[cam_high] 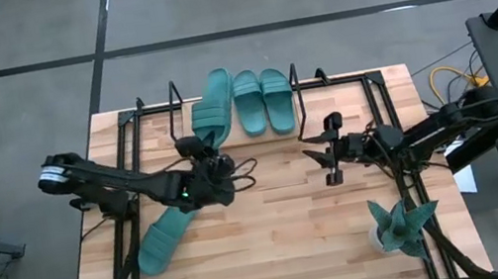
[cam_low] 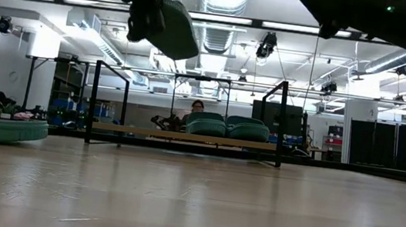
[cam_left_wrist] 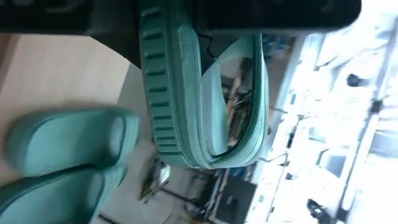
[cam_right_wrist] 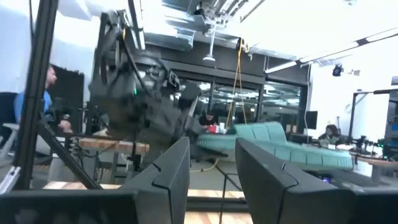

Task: Pick and place slides into the shelf
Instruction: Put the blue slide on the shelf

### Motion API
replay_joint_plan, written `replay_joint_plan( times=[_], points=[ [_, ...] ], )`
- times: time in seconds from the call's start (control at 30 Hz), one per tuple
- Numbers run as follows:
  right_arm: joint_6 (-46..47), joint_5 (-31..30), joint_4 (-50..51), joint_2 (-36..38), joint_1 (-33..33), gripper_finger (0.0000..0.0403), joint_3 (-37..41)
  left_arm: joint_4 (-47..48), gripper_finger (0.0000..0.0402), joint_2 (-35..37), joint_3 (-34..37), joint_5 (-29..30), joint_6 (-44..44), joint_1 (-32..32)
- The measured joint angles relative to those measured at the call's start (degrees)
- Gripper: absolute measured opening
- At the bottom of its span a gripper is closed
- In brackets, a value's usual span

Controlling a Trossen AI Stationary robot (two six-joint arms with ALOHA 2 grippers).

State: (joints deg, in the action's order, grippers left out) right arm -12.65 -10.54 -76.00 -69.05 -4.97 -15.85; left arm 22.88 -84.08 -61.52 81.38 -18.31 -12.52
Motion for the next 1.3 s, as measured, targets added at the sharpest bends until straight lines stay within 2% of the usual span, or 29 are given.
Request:
replay_joint_plan(
  times=[0.13,0.6,0.93,1.3],
  points=[
    [-1.3,0.0,0.7,1.1,0.0,0.0118,0.6,-0.3,0.0018,-2.4,-0.6,2.7,0.0,0.7],
    [-5.4,0.0,0.8,1.0,0.0,0.0109,0.4,-2.4,0.0018,-3.2,-0.6,1.8,5.7,1.7],
    [-5.6,0.0,0.8,1.0,0.0,0.0098,0.5,-2.4,0.0018,-10.2,-0.5,1.9,5.9,2.0],
    [-5.6,0.0,1.2,1.0,0.0,0.0095,0.5,-2.3,0.0018,-17.2,-0.4,1.9,7.3,6.4]
  ],
)
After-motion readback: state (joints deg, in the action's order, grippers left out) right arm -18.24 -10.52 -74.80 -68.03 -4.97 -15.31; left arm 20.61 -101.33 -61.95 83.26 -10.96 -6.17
